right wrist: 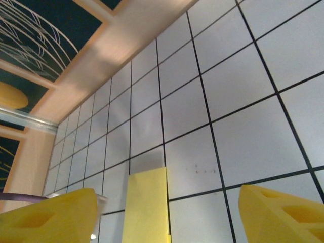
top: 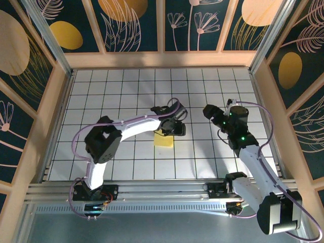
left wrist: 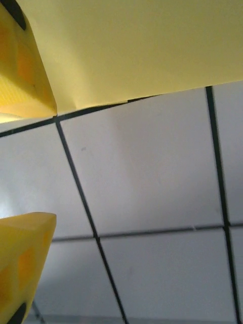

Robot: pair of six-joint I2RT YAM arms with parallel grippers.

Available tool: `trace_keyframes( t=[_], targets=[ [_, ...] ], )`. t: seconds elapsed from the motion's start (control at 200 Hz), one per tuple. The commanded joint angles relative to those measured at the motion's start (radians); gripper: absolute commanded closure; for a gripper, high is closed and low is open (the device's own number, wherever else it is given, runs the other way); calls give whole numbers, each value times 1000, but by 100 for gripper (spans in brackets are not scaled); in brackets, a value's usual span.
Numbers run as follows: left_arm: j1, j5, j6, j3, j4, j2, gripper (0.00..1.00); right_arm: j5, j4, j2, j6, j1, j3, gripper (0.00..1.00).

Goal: Fold a paper plane with a square sheet of paper (fold left side to right side)
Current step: Turn over the paper at the center of the table, then third fold the triangle at the center of the table.

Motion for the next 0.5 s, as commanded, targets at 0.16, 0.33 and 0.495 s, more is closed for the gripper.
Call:
trace_keyframes(
  t=[0.16,0.33,0.495],
  targets=[
    [145,238,-203,-370,661,-326,40,-220,-26,121,36,-8,77,43],
    [212,221,-225,-483,780,-415,37,-321,-9,223,80,21,87,56],
    [273,153,-292,-662,905,-513,33,-331,-4,342,82,124,117,68]
  ],
)
